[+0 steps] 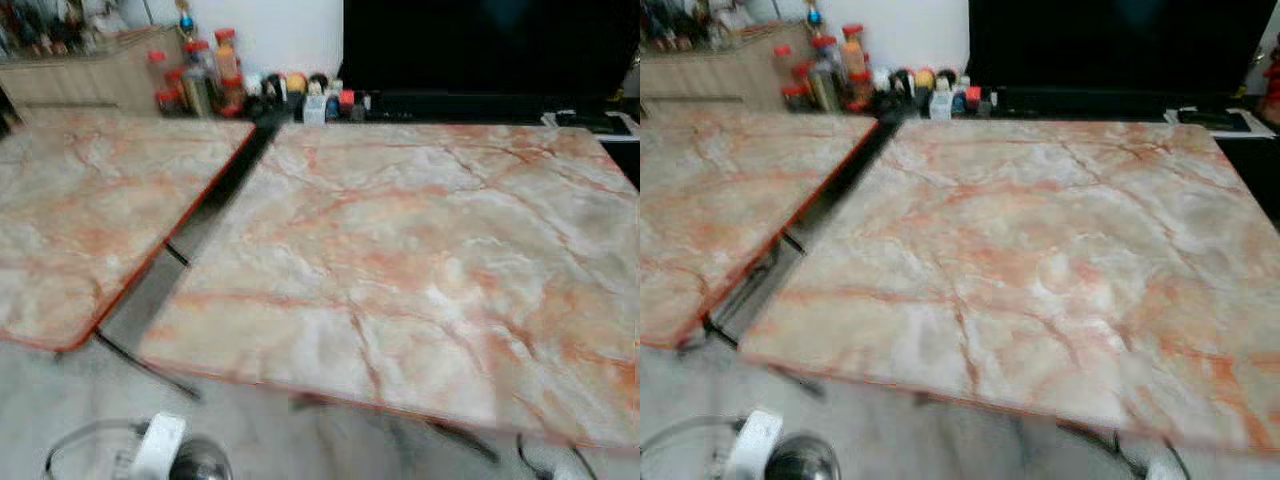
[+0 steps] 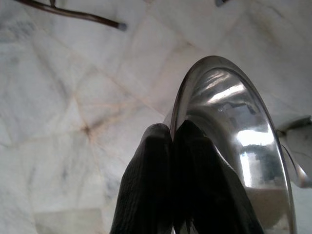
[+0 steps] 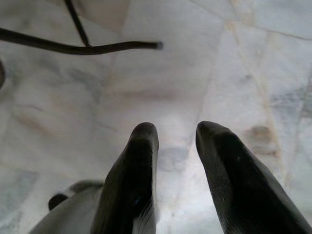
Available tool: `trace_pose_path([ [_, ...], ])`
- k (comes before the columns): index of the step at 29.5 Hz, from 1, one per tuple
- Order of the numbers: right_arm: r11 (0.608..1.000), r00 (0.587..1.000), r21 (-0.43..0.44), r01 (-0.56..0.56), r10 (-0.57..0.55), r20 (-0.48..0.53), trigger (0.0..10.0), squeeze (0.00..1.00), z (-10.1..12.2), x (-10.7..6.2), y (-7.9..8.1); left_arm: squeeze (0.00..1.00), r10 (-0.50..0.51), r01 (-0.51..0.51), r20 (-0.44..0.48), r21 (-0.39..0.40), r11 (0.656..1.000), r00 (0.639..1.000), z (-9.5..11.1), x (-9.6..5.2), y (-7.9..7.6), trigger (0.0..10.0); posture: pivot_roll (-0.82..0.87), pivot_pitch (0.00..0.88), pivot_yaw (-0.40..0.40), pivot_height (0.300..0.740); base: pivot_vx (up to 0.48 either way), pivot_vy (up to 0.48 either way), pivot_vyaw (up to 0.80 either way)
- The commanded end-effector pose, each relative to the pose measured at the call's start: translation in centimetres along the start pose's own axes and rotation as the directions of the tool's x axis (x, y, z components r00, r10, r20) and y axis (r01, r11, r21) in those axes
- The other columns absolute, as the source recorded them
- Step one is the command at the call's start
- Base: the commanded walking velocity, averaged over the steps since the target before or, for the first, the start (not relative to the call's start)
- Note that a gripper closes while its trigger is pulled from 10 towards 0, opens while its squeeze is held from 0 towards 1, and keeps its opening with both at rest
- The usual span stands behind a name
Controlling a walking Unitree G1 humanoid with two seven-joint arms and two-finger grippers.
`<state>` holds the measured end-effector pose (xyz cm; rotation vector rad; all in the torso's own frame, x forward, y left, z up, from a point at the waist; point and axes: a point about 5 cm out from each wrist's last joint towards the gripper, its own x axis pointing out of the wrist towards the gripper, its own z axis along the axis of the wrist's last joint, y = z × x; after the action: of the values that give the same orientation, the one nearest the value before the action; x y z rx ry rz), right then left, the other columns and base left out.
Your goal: Setting the table
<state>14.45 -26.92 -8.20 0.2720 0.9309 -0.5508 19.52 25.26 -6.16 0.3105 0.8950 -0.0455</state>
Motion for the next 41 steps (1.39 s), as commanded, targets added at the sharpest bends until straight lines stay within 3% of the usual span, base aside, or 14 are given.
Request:
trace_pose_path([
  [1, 1.000, 1.000, 0.003, 0.011, -0.011, -0.002, 10.0, 0.00, -0.1, 0.0, -0.4, 0.00, 0.006, -0.006, -0.005, 0.000, 1.000, 1.000, 0.0, -0.1, 0.4, 10.0, 0.00, 0.071, 0.068, 0.740, 0.000, -0.431, 0.00],
  [11, 1.000, 1.000, -0.001, 0.011, -0.011, -0.004, 10.0, 0.00, -0.1, 0.0, -0.4, 0.00, -0.001, 0.001, -0.002, 0.006, 1.000, 1.000, 0.1, 0.0, 0.1, 10.0, 0.00, 0.074, 0.066, 0.740, 0.000, -0.427, 0.00],
  [27, 1.000, 1.000, 0.002, 0.014, -0.014, 0.001, 10.0, 0.00, -0.1, 0.0, -0.5, 0.00, -0.016, 0.015, -0.025, -0.042, 0.999, 1.000, -0.5, 0.0, -0.8, 10.0, 0.00, 0.079, 0.063, 0.740, 0.000, 0.000, 0.00],
  [41, 1.000, 1.000, 0.003, 0.010, -0.010, -0.012, 10.0, 0.00, -0.2, -0.1, -0.5, 0.00, 0.015, -0.018, -0.048, -0.071, 0.997, 0.999, -1.4, -0.3, 0.3, 10.0, -0.01, 0.063, 0.065, 0.740, 0.000, 0.000, -0.06],
])
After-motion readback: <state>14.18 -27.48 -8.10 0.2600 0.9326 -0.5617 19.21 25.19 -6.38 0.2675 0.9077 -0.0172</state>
